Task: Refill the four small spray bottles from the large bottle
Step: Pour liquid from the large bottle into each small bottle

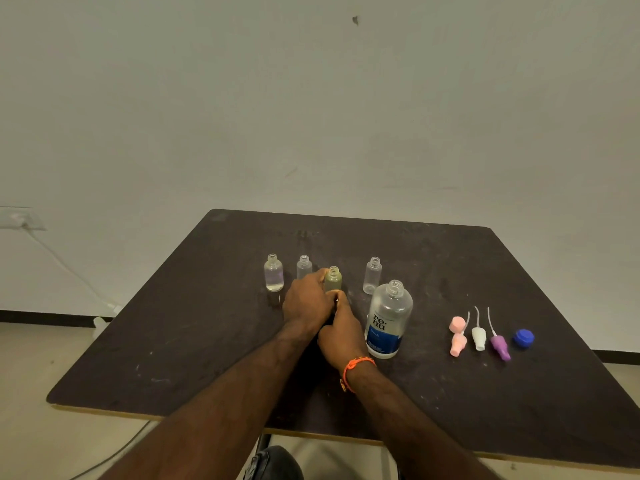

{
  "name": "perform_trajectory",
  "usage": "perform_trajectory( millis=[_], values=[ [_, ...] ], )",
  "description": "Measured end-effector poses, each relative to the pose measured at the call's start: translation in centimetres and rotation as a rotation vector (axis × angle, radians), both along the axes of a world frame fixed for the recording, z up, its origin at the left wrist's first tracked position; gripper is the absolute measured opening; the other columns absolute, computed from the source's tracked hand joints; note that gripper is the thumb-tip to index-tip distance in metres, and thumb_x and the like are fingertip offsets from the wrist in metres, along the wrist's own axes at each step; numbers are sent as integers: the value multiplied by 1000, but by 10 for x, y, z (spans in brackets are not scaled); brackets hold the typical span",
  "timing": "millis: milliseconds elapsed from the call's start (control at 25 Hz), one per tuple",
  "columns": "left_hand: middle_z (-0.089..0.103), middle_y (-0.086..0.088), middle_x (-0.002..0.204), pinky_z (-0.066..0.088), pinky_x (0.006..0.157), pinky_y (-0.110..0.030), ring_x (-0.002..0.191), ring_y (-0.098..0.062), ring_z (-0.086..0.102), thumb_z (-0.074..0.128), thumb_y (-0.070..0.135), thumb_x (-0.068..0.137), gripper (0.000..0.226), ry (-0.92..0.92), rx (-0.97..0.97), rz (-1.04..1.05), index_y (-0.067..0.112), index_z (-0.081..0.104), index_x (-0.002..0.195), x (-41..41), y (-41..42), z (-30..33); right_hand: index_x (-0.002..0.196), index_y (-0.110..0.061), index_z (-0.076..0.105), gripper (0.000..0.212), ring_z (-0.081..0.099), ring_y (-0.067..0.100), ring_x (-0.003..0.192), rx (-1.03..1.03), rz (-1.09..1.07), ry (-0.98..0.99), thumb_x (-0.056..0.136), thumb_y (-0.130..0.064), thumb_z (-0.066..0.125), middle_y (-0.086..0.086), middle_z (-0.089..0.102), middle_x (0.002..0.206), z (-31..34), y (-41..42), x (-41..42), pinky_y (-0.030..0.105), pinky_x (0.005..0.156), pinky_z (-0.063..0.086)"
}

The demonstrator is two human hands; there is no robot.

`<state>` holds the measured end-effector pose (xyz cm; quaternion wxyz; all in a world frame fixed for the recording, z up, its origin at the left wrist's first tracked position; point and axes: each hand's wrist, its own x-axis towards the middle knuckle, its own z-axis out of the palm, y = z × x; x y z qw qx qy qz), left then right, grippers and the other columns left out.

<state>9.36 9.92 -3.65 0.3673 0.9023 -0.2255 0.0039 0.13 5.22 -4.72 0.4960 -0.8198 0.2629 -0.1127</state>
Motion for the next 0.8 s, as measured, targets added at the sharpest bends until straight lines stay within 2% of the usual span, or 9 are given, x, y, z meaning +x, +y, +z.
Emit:
perform_trajectory(
  millis=[120,320,400,480,520,600,680,720,800],
  values=[
    [74,-3,99,58,82,-41,99,-30,69,69,37,89,27,18,49,46,37,67,116,7,-10,3,118,-31,48,47,67,16,86,27,-11,-3,82,-1,53,-4,68,95,2,-6,10,46,82,58],
    [74,-1,102,59,82,-40,99,-29,70,69,36,89,31,21,53,56,35,66,119,13,-18,2,126,-34,44,51,70,21,84,71,2,25,86,-5,56,0,69,95,4,-15,17,48,76,61],
    [73,0,104,57,81,-39,101,-28,70,71,36,89,35,20,47,50,35,64,123,11,-16,3,134,-31,40,57,71,21,83,108,4,51,87,-4,58,1,68,100,7,-15,14,41,67,62],
    [72,-2,112,56,83,-40,105,-29,69,73,34,90,47,10,40,57,32,58,135,4,-13,5,141,-29,35,65,71,21,81,163,13,57,88,0,57,0,65,108,12,-13,5,29,54,56],
    [72,-3,117,57,87,-41,108,-29,68,74,32,91,55,4,34,65,28,54,142,0,-9,7,144,-29,34,67,71,21,81,183,17,48,88,2,56,-1,63,112,15,-10,-2,26,52,54],
    [71,-4,121,57,92,-43,111,-28,67,73,26,93,59,-23,2,62,24,51,148,-11,-2,12,146,-30,34,70,71,20,81,213,37,17,88,4,54,-3,59,121,21,-2,-19,25,53,55],
    [72,-2,117,58,93,-45,110,-27,68,70,23,93,55,-66,-31,60,26,53,146,-24,8,18,141,-27,43,65,71,18,81,206,48,-1,86,4,54,-6,59,119,24,5,-38,29,57,59],
    [73,-1,114,58,92,-46,107,-27,68,69,23,93,53,-90,-44,56,28,55,144,-31,13,21,134,-25,51,57,71,16,82,164,40,-15,84,2,55,-9,62,113,24,7,-49,33,62,61],
    [74,1,110,58,90,-46,104,-26,69,69,27,92,51,-128,-55,32,32,58,142,-40,21,25,117,-29,62,41,68,8,85,-61,-13,-71,83,-9,55,-13,68,98,28,6,-73,36,76,60]
  ],
)
